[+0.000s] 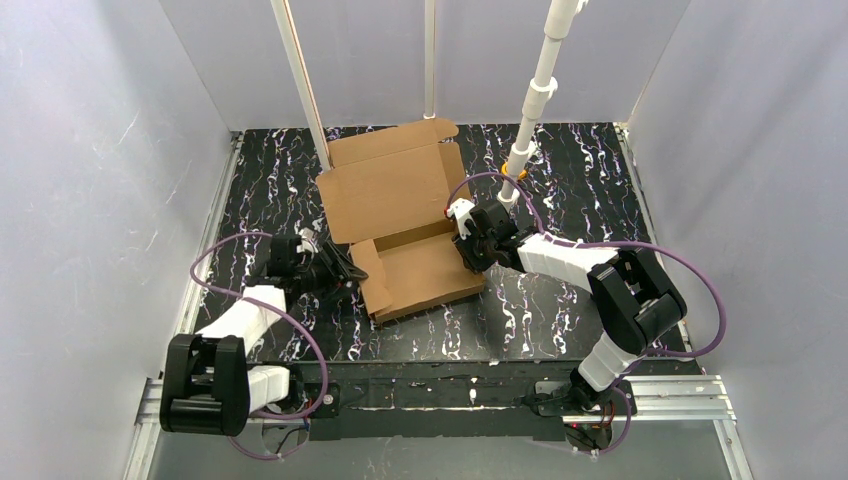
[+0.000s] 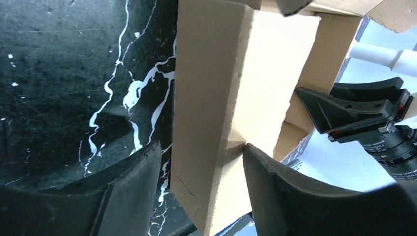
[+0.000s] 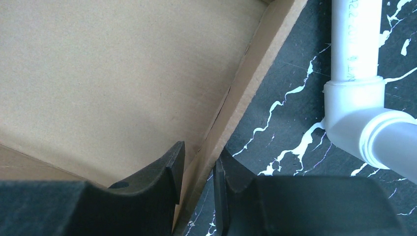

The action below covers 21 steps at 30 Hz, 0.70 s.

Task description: Fold the paper box

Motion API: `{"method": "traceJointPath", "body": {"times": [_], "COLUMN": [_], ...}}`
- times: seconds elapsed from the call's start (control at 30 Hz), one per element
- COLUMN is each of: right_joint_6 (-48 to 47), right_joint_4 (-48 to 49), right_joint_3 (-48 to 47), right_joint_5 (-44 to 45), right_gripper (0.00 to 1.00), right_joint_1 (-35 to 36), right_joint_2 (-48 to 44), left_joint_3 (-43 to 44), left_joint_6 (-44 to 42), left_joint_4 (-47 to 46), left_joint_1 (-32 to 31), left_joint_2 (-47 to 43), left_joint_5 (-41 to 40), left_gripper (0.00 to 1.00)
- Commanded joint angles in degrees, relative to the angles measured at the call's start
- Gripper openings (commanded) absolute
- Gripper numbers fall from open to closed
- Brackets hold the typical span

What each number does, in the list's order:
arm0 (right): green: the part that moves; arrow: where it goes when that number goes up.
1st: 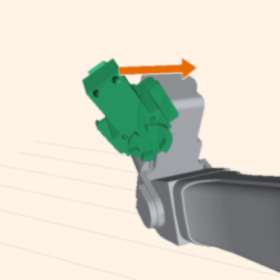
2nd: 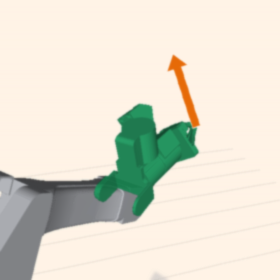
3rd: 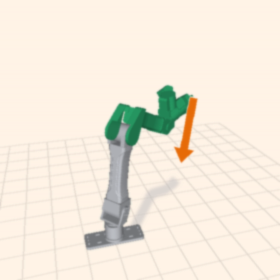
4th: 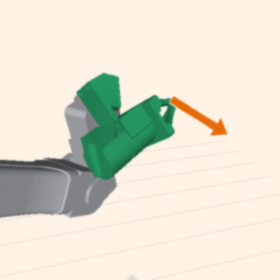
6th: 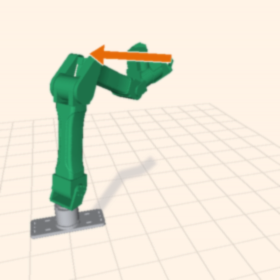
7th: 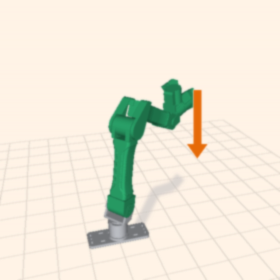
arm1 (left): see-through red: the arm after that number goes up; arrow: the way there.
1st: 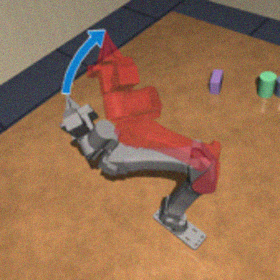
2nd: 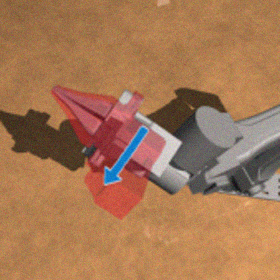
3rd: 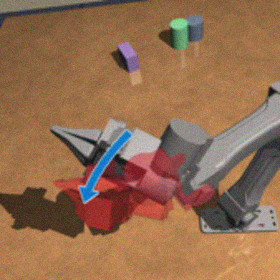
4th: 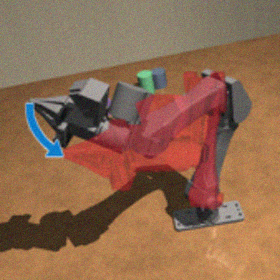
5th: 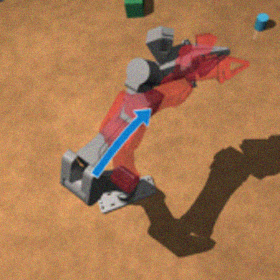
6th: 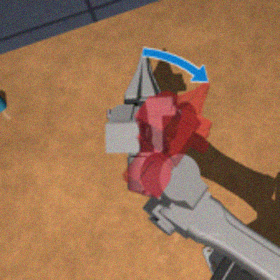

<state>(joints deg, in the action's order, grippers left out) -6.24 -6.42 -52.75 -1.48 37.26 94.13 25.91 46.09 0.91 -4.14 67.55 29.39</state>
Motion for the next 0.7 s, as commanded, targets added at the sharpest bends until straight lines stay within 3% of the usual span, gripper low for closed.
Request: {"method": "traceJointPath", "body": {"times": [0.0, 0.2, 0.53, 0.67], "right_joint_6": [0.1, 0.0, -0.1, -0.2], "right_joint_4": [-0.8, -0.8, -0.9, -1.0], "right_joint_3": [-1.8, -1.9, -2.0, -2.0], "right_joint_5": [-2.5, -2.3, -2.4, -2.4], "right_gripper": [0.34, 0.34, 0.34, 0.34], "right_joint_1": [0.7, 1.0, 1.2, 1.3], "right_joint_2": [2.2, 2.5, 2.5, 2.5], "left_joint_3": [4.2, 9.4, 27.9, 33.0], "left_joint_6": [-1.4, -3.2, -3.1, -2.4], "left_joint_4": [3.6, 14.5, 38.8, 45.2], "left_joint_1": [-2.2, -8.6, -22.3, -24.6], "left_joint_2": [0.0, 1.0, 12.4, 16.9], "left_joint_5": [-0.4, -12.0, -35.5, -41.3], "left_gripper": [0.61, 0.61, 0.62, 0.61]}}
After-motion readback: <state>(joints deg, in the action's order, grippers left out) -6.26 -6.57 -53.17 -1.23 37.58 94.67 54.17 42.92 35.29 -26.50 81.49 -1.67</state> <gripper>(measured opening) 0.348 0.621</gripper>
